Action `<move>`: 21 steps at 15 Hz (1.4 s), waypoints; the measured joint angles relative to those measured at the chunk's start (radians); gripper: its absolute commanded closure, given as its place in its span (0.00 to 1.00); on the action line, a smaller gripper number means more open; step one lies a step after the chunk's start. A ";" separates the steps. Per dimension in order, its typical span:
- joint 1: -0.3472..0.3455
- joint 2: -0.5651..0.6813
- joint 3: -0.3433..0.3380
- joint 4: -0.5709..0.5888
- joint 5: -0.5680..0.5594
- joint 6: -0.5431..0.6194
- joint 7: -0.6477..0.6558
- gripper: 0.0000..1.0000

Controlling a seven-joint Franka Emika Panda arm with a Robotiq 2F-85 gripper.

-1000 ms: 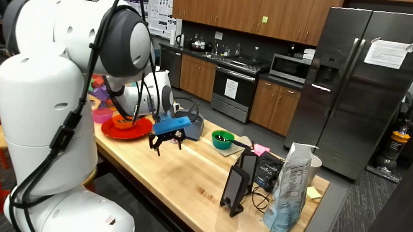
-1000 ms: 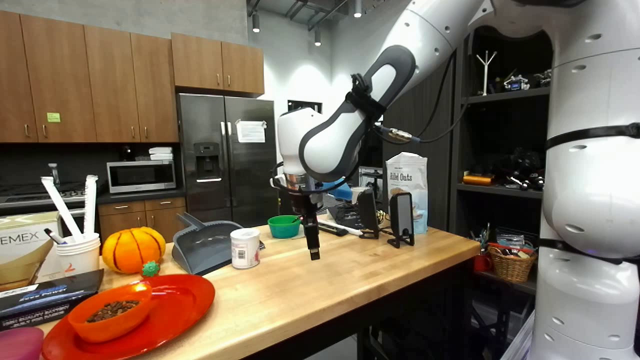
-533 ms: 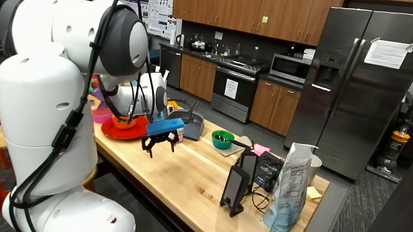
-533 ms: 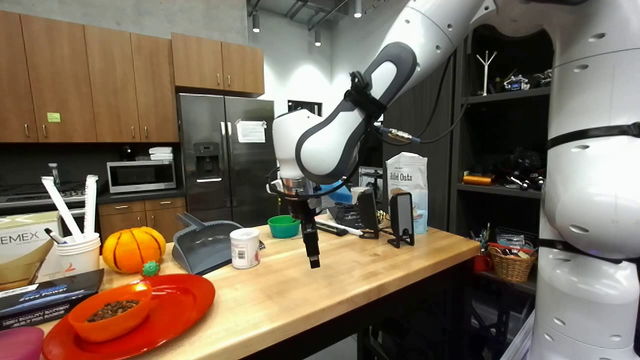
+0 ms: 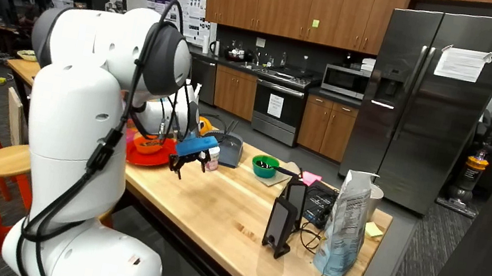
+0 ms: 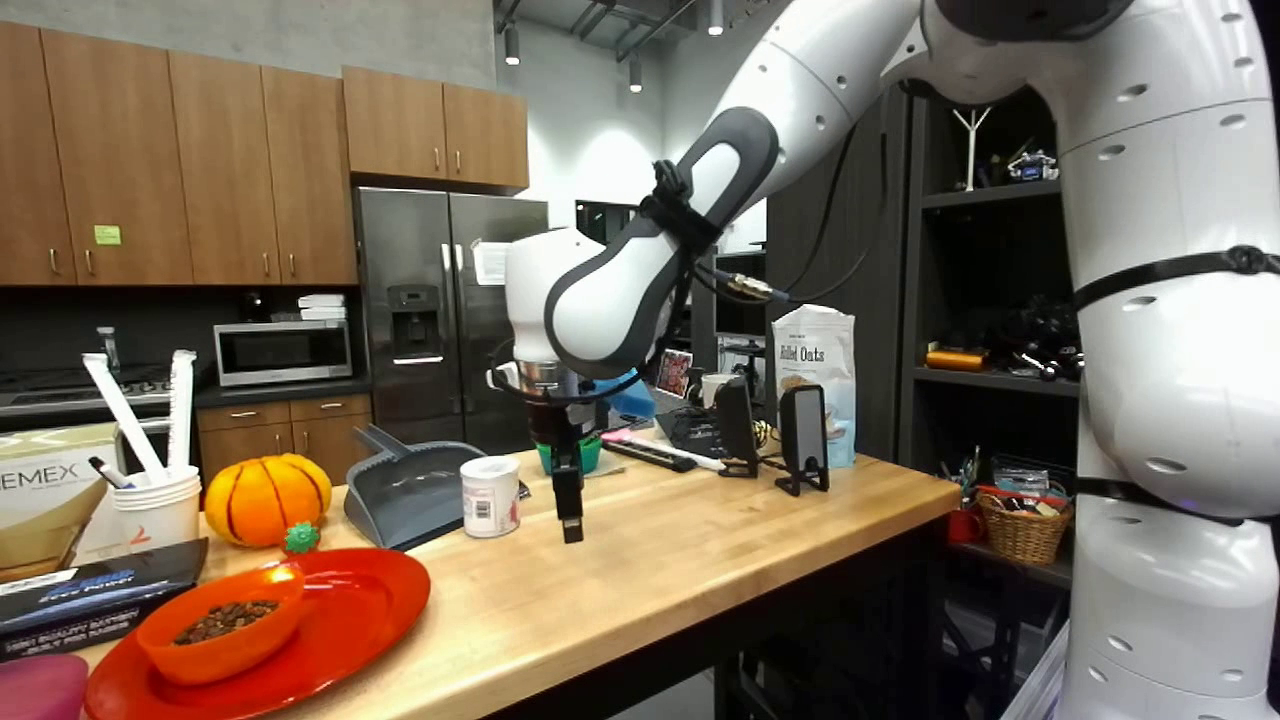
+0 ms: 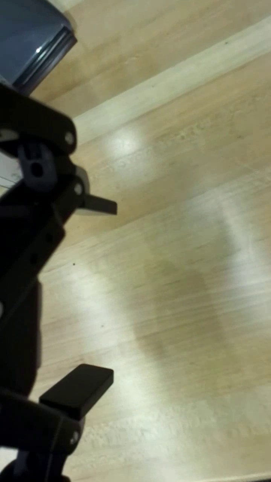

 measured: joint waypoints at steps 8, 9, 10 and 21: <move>0.017 0.172 0.003 0.235 -0.080 0.058 -0.013 0.00; 0.017 0.188 0.002 0.260 -0.094 0.074 -0.013 0.00; 0.017 0.201 0.001 0.282 -0.104 0.094 -0.014 0.00; 0.039 0.249 -0.037 0.427 -0.227 0.242 -0.014 0.00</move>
